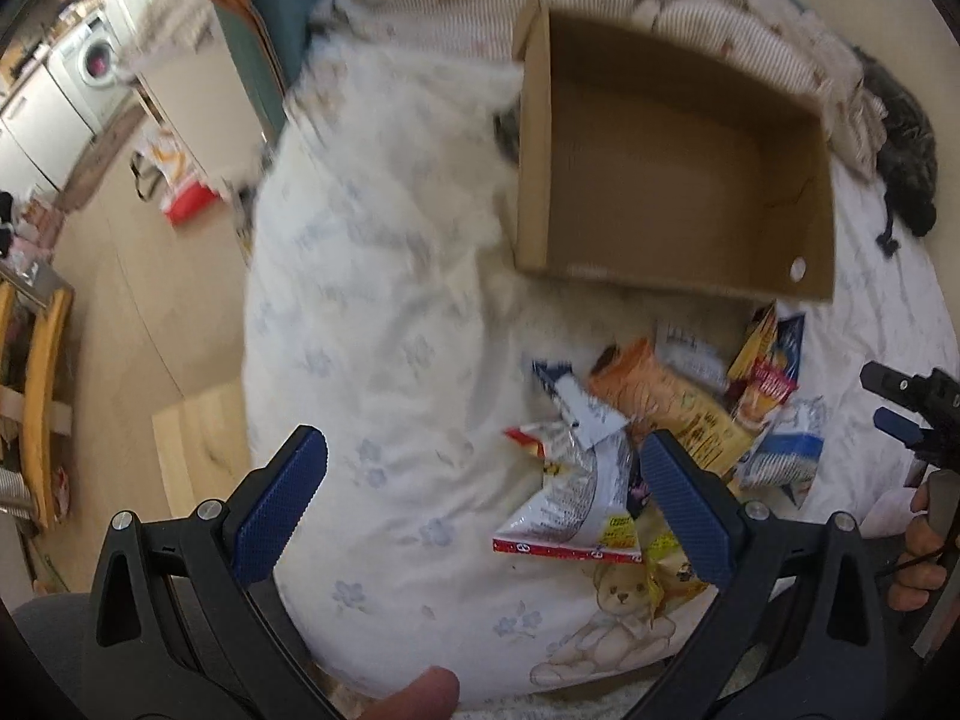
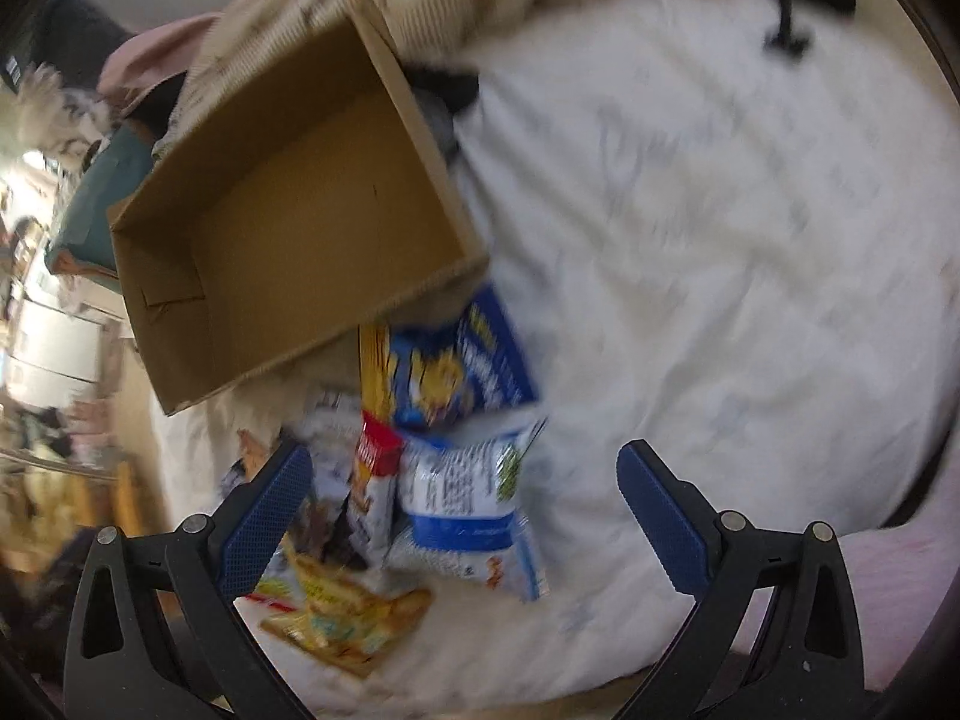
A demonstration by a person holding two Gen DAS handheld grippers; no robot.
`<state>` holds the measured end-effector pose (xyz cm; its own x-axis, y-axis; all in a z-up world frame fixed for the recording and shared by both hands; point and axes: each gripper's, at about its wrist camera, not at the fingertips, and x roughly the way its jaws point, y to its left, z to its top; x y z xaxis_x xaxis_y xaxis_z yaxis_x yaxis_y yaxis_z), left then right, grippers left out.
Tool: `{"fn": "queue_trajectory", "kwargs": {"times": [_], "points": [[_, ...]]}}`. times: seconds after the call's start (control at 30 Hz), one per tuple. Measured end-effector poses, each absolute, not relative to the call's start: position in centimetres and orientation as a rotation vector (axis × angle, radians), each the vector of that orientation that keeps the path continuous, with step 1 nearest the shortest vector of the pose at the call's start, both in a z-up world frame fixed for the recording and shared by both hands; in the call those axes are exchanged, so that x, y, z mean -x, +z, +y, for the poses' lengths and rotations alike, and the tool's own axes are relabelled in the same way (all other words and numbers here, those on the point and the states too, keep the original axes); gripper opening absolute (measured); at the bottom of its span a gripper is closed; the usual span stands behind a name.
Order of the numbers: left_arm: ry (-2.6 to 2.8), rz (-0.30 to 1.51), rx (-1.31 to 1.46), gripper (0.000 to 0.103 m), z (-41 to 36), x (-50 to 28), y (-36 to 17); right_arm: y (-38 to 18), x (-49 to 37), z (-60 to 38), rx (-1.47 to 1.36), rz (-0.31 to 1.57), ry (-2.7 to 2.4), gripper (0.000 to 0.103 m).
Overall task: Organize snacks
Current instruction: 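Grasp the white-and-red chip bag with left gripper while right grasps blue-and-white bag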
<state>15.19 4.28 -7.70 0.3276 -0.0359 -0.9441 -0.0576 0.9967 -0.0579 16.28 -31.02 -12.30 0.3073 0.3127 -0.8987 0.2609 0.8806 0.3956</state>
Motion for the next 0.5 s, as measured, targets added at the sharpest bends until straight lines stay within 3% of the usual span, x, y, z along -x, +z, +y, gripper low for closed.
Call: {"fn": "queue_trajectory", "kwargs": {"times": [0.43, 0.5], "points": [[-0.069, 1.482, 0.197, 0.102, 3.3, -15.8, -14.8, -14.9, -16.3, -30.3, -0.581, 1.351, 0.027, 0.103], [-0.106, 1.506, 0.19, 0.097, 2.2, -15.7, -15.6, -15.0, -16.6, -30.0, -0.574, 1.351, 0.03, 0.103]]}}
